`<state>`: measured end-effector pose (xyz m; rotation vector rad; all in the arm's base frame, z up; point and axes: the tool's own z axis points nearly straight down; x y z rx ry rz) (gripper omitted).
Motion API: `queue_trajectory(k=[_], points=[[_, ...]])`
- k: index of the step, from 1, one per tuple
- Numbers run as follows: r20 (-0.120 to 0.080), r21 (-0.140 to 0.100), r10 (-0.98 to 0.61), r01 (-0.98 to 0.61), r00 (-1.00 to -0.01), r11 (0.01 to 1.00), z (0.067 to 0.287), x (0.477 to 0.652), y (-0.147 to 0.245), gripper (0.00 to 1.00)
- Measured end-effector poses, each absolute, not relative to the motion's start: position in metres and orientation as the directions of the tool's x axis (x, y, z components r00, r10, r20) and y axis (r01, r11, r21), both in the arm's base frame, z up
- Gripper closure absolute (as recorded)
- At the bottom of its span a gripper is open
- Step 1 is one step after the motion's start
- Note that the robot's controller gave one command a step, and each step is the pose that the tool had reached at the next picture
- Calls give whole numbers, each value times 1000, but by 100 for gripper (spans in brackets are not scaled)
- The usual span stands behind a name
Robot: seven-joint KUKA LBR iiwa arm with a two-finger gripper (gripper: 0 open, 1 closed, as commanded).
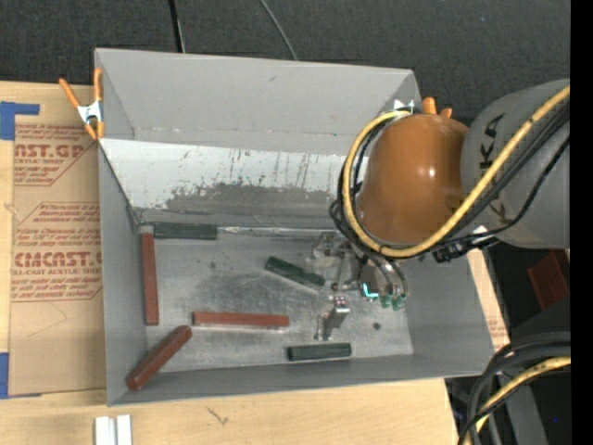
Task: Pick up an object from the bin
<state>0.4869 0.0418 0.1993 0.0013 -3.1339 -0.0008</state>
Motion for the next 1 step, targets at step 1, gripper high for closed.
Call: queue_trajectory(k=[1], points=[[0,1,0,0,-1000,1000,203,489,42,0]])
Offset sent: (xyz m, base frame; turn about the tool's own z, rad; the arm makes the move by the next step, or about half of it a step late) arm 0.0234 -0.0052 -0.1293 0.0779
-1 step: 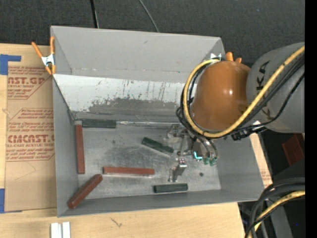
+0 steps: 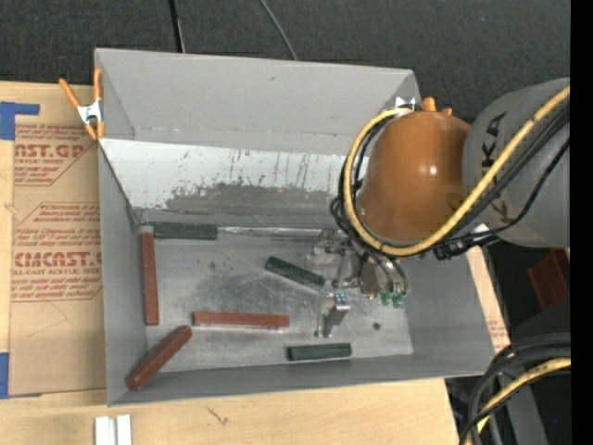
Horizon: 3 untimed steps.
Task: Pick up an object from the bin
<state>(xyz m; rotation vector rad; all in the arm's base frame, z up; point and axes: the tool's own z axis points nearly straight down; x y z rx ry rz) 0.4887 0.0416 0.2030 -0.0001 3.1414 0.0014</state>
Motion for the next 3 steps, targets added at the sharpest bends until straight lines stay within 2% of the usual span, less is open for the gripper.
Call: queue_trajectory(k=[1,2,3], points=[[-8,2,31,31,-999,1000,150,499,40,0],[-15,2,-3,-3,-1000,1000,77,504,46,100],[-15,2,-3,-3,-1000,1000,77,504,46,100]])
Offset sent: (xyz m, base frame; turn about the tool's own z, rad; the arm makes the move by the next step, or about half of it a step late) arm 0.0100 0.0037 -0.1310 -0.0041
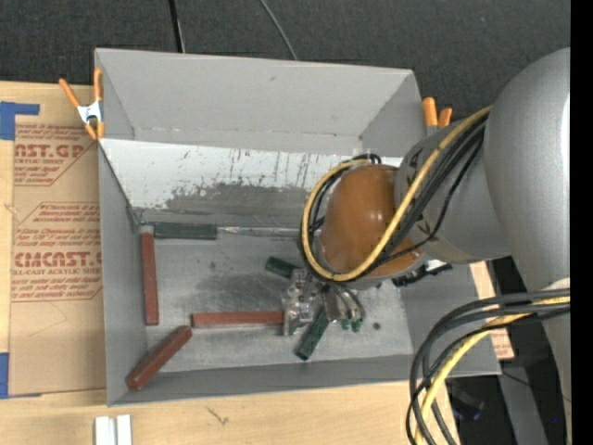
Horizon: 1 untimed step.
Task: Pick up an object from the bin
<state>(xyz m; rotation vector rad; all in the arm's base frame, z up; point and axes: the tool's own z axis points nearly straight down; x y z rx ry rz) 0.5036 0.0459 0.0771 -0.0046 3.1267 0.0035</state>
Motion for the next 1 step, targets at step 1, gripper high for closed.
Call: queue_trajectory(k=[1], points=[[-2,0,-42,-42,-999,999,209,524,46,100]])
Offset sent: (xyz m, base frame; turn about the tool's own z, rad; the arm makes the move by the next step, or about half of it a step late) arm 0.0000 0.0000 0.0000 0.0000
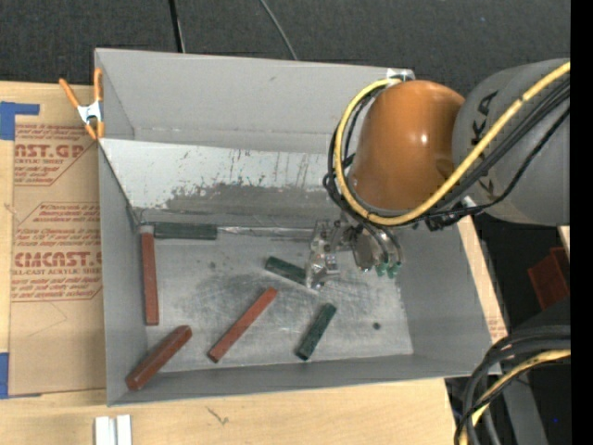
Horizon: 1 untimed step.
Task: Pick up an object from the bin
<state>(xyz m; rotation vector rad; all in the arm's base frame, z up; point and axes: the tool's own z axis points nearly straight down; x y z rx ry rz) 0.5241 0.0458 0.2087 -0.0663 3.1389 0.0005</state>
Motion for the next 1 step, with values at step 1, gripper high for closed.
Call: queue_trajectory(k=[1], points=[[-2,0,-42,-42,-999,999,209,524,46,100]])
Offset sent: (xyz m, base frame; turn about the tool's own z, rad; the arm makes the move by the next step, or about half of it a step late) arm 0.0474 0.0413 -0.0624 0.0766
